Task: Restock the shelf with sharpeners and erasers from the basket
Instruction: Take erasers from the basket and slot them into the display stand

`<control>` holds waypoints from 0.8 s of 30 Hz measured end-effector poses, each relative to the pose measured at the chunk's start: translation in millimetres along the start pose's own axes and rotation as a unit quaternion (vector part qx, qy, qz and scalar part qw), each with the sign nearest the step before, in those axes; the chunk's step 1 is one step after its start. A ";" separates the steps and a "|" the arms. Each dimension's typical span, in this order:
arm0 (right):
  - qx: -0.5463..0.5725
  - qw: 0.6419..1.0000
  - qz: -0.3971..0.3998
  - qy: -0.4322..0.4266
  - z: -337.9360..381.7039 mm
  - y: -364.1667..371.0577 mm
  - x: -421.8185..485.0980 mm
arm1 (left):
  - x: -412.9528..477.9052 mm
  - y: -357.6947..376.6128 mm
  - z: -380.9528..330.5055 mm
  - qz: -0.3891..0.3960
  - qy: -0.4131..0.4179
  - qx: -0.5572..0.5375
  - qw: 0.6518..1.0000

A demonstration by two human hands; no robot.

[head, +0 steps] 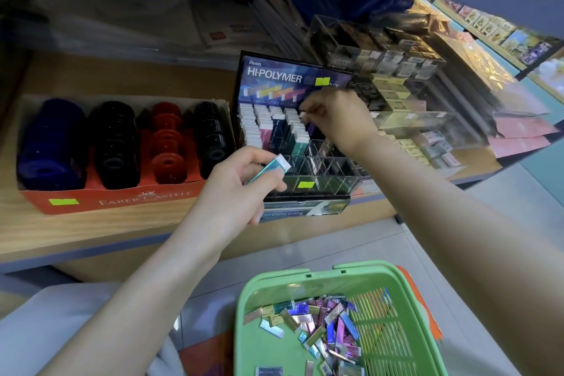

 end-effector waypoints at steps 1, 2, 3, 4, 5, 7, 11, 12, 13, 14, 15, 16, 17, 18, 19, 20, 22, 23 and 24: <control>-0.011 1.000 -0.009 0.004 -0.9 -2.0 -0.1 | 0.6 -1.4 0.6 -0.009 -0.008 -0.009 1.000; -0.022 1.000 -0.016 0.000 -0.8 -3.3 -0.7 | 1.4 -2.7 2.0 -0.018 -0.017 -0.020 0.999; -0.034 0.999 -0.020 -0.010 0.2 -3.8 -1.9 | 2.3 -3.7 3.4 -0.026 -0.025 -0.029 0.999; -0.048 0.998 -0.024 -0.023 2.4 -4.3 -3.8 | 3.4 -3.9 4.8 -0.032 -0.031 -0.036 0.998; -0.060 0.997 -0.030 -0.036 5.3 -5.5 -6.5 | 4.2 -4.2 5.3 -0.035 -0.032 -0.041 0.998; -0.050 0.996 -0.053 -0.045 9.6 -12.0 -14.8 | 4.8 -3.2 3.5 -0.029 -0.017 -0.049 0.998; 0.142 0.988 -0.044 0.043 14.1 -33.8 -40.7 | 3.4 0.2 -4.1 0.007 0.034 -0.011 0.999; 0.203 0.977 -0.016 0.064 18.8 -35.0 -48.6 | 3.3 0.1 -5.9 0.007 0.044 -0.004 0.999; 0.256 0.964 0.015 0.072 26.4 -35.9 -57.2 | 3.5 -0.5 -8.0 0.003 0.055 0.001 0.998; 0.293 0.953 0.043 0.071 34.8 -36.2 -66.2 | 3.9 -1.2 -10.2 -0.005 0.066 0.010 0.998; 0.312 0.946 0.066 0.065 42.6 -36.4 -75.2 | 3.8 -1.7 -13.1 -0.014 0.078 0.025 0.997; 0.320 0.942 0.082 0.057 49.2 -37.2 -83.4 | 3.3 -2.3 -15.7 -0.024 0.090 0.036 0.995; 0.325 0.940 0.093 0.051 53.2 -36.8 -90.5 | 2.8 -2.7 -17.5 -0.032 0.099 0.034 0.994; 0.337 0.935 0.101 0.050 55.7 -35.5 -97.0 | 1.8 -2.3 -18.9 -0.035 0.107 0.019 0.994; 0.358 0.926 0.110 0.057 56.7 -32.7 -103.2 | 0.5 -1.2 -20.5 -0.034 0.113 0.001 0.993; 0.383 0.913 0.119 0.070 56.6 -29.0 -109.1 | -0.9 0.9 -22.4 -0.029 0.122 -0.010 0.992; 0.421 0.892 0.130 0.098 55.5 -22.0 -119.9 | -4.5 6.7 -26.8 -0.016 0.150 -0.001 0.988; 0.432 0.885 0.131 0.110 54.9 -20.3 -124.4 | -6.5 10.0 -28.8 -0.010 0.166 0.015 0.986; 0.442 0.879 0.129 0.120 53.2 -20.2 -127.7 | -8.4 12.7 -30.2 -0.007 0.182 0.039 0.982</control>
Point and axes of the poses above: each hand's wrist, its own x-axis towards the middle knuckle, its own y-axis out of the palm, z = x × y, the point moved 10 cm from there along x, towards the middle knuckle, and after that the axes turned 10 degrees about -x, right-handed, at the moved point
